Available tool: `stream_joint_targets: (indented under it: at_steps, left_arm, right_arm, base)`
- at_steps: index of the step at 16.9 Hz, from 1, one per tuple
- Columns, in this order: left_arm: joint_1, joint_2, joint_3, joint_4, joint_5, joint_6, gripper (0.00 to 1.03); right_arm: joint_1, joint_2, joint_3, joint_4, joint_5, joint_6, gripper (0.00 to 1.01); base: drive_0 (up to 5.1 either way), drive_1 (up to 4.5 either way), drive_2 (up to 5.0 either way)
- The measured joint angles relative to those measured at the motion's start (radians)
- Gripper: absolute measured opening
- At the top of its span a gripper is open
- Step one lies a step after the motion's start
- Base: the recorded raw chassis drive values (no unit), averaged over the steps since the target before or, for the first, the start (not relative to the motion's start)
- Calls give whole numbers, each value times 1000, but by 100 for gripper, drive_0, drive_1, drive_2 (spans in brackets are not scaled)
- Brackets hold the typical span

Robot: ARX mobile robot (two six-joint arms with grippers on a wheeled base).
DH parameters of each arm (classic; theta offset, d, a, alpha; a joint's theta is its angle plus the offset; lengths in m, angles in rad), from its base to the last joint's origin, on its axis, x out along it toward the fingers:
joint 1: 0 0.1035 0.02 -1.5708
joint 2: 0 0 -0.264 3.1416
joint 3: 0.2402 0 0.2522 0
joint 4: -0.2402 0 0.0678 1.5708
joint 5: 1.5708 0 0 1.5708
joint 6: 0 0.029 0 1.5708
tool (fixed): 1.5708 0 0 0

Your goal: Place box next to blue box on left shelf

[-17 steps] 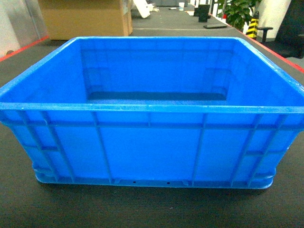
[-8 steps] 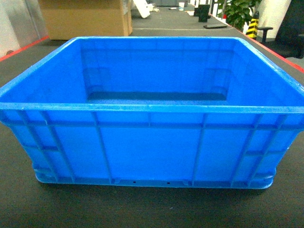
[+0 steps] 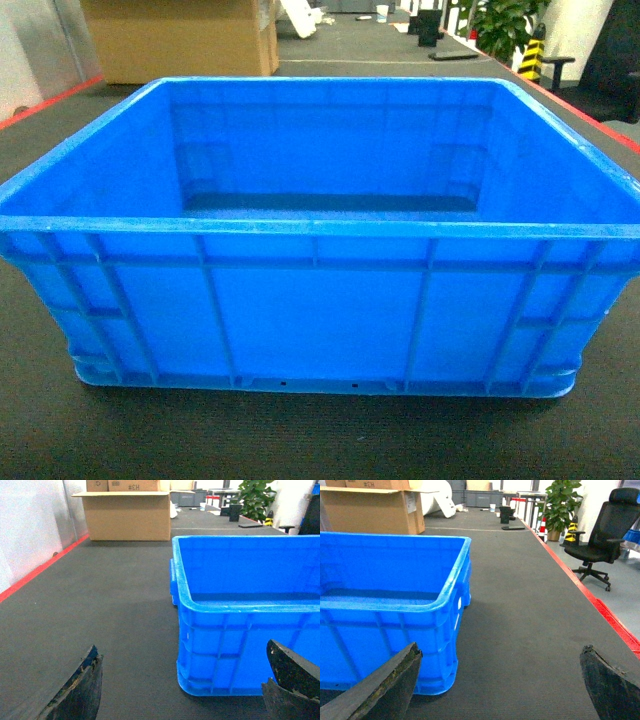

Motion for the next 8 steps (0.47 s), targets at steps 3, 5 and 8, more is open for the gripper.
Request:
stream_joint_targets:
  at_steps: [3,5,8]
  left_arm:
    - [0,0,0,0,0,0,98]
    - [0,0,0,0,0,0,98]
    - [0,0,0,0,0,0,98]
  right_arm:
    - [0,0,0,0,0,0,98]
    - [0,0,0,0,0,0,98]
    - [0,0,0,0,0,0,98]
  base:
    - [0,0,0]
    - [0,0,0]
    - [0,0,0]
